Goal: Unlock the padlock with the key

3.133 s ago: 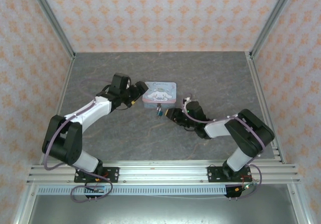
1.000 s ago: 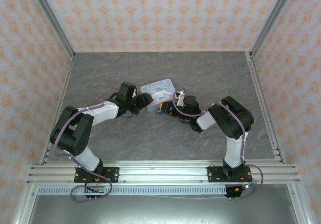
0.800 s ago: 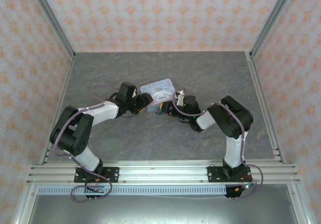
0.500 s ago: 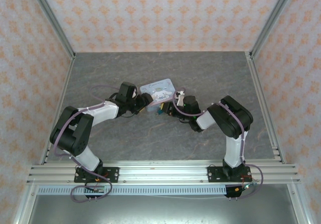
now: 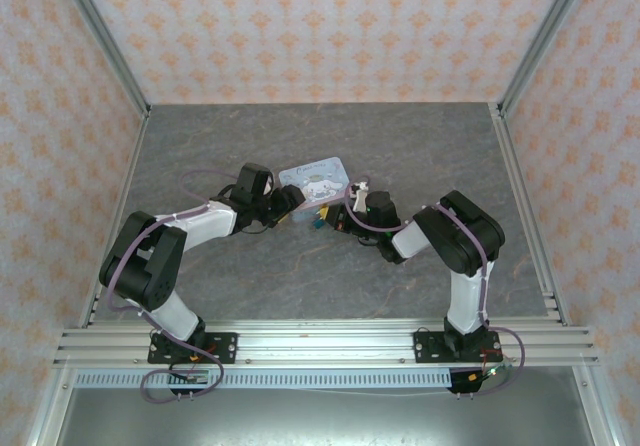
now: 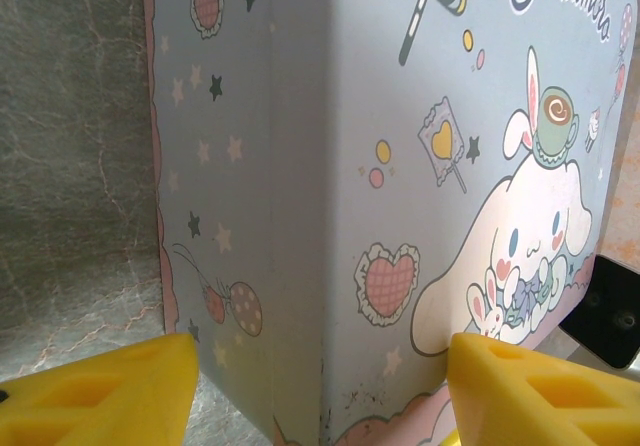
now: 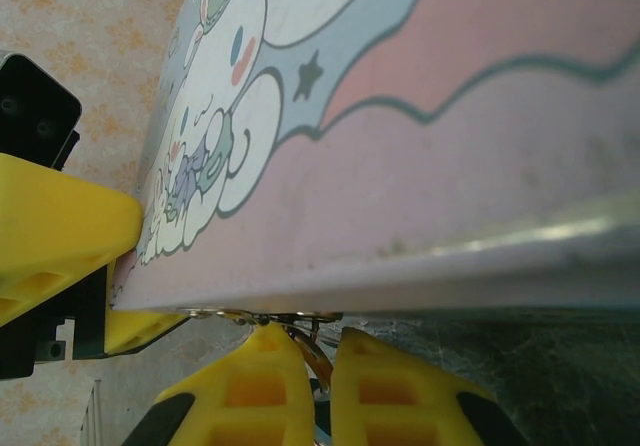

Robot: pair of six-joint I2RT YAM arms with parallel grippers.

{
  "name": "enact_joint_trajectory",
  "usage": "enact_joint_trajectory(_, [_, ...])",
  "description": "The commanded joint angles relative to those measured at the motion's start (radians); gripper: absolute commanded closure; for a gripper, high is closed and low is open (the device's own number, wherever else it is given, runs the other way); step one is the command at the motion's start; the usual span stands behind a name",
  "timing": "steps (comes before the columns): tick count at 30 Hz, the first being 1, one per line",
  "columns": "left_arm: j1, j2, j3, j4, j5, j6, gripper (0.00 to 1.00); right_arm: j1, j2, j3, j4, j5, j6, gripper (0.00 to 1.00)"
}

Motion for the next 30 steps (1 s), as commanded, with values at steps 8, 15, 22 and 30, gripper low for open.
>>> enact_joint_trajectory(8, [-0.015,0.022,-0.032,-0.094,-0.037,-0.002,0.34,0.007,-0.047,-0.014,0.037,-0.015,0.003,0.88])
enact_joint_trajectory(15, [-0.014,0.020,-0.035,-0.092,-0.039,-0.003,0.34,0.008,-0.061,-0.041,0.052,-0.002,0.009,0.83])
enact_joint_trajectory(22, [-0.014,0.021,-0.033,-0.087,-0.037,-0.006,0.35,0.009,-0.058,-0.046,0.065,-0.003,0.015,0.82])
enact_joint_trajectory(30, [-0.016,0.022,-0.033,-0.084,-0.037,-0.008,0.36,0.011,-0.066,-0.065,0.076,0.010,0.018,0.74])
